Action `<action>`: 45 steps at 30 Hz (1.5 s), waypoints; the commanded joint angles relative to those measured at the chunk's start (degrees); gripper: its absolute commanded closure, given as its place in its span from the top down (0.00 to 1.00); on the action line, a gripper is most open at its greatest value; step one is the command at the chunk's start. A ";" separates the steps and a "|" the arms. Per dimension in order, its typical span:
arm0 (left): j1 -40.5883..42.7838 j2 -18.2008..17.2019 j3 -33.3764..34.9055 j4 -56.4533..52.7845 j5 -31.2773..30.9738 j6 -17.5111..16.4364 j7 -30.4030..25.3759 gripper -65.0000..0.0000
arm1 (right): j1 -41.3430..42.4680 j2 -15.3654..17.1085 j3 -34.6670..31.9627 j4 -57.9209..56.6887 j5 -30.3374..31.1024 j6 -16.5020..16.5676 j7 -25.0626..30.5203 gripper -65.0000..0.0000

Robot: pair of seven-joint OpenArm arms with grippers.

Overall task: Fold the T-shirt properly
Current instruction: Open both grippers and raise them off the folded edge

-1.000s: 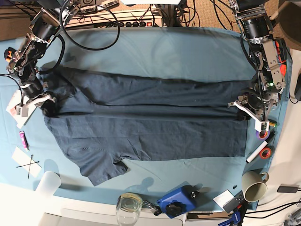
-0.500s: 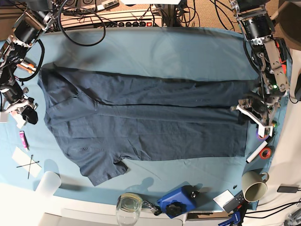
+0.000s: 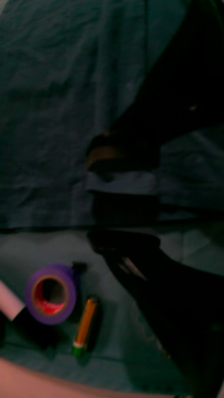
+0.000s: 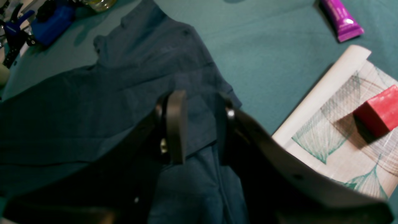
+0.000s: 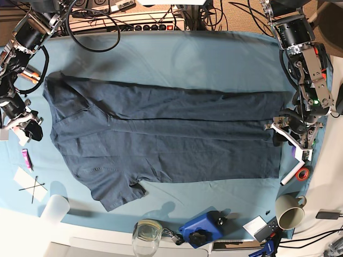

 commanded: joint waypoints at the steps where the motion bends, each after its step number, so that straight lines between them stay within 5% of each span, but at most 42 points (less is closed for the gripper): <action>1: -1.03 -0.66 -0.17 1.05 -1.29 -0.02 0.87 0.47 | 0.98 1.62 0.35 1.18 1.09 0.12 1.36 0.25; 12: 2.69 -0.66 -5.38 1.05 -6.54 -0.02 7.76 0.47 | 0.92 1.64 12.09 1.18 1.18 0.12 -4.02 0.25; 16: 4.37 -0.66 -8.79 1.05 -13.88 -0.33 9.84 0.47 | -0.44 2.60 14.10 1.16 4.37 0.12 -8.55 0.33; 18: 5.40 -0.68 -9.42 1.05 -17.55 -2.60 10.97 0.47 | -0.94 3.13 14.08 1.16 5.90 0.12 -11.76 0.41; 24: 10.21 -1.62 -10.95 8.04 -27.80 -7.52 14.56 0.47 | -2.69 3.65 14.10 1.16 7.13 0.12 -16.15 0.42; 31: 18.34 -1.75 -15.89 24.22 -29.09 -9.31 10.54 0.47 | -3.17 1.66 14.05 1.09 6.99 0.12 -19.12 0.42; 37: 23.32 -1.75 -21.27 29.46 -29.33 -9.31 8.72 0.47 | -5.79 -2.71 14.05 1.07 6.40 0.12 -18.91 0.42; 45: 25.00 -1.70 -22.25 29.46 -29.35 -9.27 8.74 0.47 | -10.36 -6.01 14.05 1.05 -3.43 0.12 -11.04 0.42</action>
